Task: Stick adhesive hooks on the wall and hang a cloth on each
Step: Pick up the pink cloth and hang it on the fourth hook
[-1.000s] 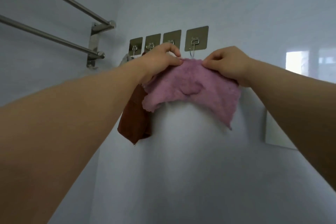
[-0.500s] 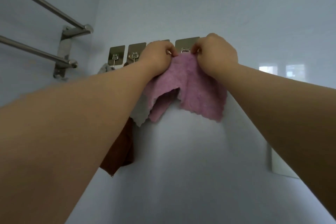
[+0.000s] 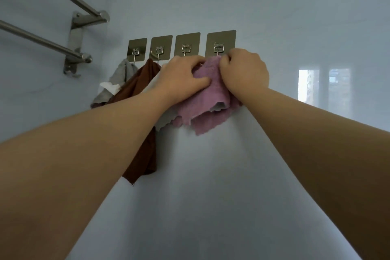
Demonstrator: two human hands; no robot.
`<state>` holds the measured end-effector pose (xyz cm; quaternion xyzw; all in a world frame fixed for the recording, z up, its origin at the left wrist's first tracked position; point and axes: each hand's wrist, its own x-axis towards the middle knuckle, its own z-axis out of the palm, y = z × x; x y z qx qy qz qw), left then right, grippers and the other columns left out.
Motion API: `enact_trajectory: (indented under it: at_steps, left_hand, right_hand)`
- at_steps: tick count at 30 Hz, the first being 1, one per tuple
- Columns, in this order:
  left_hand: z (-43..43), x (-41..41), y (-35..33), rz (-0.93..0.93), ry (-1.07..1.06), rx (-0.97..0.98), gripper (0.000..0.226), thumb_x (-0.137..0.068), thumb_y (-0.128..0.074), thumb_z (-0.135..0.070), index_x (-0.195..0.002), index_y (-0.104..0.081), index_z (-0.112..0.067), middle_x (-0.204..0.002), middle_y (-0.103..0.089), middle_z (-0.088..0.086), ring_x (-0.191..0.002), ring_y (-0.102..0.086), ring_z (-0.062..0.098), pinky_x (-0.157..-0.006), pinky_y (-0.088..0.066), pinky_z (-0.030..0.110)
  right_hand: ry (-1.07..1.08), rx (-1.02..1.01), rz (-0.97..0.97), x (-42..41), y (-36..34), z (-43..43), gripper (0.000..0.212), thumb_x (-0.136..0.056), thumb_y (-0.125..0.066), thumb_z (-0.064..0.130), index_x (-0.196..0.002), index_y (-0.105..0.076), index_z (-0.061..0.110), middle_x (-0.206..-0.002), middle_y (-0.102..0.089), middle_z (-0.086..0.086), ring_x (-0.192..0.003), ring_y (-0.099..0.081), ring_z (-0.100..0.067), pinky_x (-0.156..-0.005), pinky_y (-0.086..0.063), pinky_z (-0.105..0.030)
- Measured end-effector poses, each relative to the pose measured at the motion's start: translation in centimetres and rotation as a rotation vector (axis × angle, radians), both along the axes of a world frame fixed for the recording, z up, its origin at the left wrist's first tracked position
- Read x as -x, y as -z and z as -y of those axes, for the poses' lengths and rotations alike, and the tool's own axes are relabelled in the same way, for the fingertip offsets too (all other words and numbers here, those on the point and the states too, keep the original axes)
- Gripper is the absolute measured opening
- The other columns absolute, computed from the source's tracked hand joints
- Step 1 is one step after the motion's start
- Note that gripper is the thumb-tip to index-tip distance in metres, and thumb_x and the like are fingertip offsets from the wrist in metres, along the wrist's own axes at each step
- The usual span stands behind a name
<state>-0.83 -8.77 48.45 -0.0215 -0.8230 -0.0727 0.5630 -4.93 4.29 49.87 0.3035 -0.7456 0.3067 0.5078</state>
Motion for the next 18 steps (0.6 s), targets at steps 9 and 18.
enact_trajectory:
  at_steps: [9, 18]
  left_hand:
    - [-1.8, 0.2, 4.3, 0.014, 0.017, -0.189, 0.05, -0.087, -0.048, -0.054, -0.121, -0.043, -0.018, -0.121, -0.057, -0.001, -0.123, -0.044, 0.022, -0.112, -0.023, 0.045]
    - [-2.5, 0.7, 5.6, 0.056, -0.041, -0.255, 0.059, -0.085, -0.052, -0.046, -0.137, -0.033, -0.024, -0.139, -0.042, 0.001, -0.128, -0.04, 0.023, -0.106, -0.026, 0.049]
  right_hand:
    - [-0.407, 0.166, 0.344, -1.3, 2.4, -0.6, 0.035, -0.094, -0.042, 0.021, -0.127, -0.04, 0.011, -0.111, -0.052, -0.008, -0.093, -0.052, -0.023, -0.074, -0.037, -0.026]
    - [-0.439, 0.228, 0.508, -0.9, 5.0, -1.1, 0.017, -0.083, -0.048, 0.01, -0.1, -0.05, 0.013, -0.096, -0.052, -0.004, -0.08, -0.053, -0.02, -0.07, -0.05, -0.032]
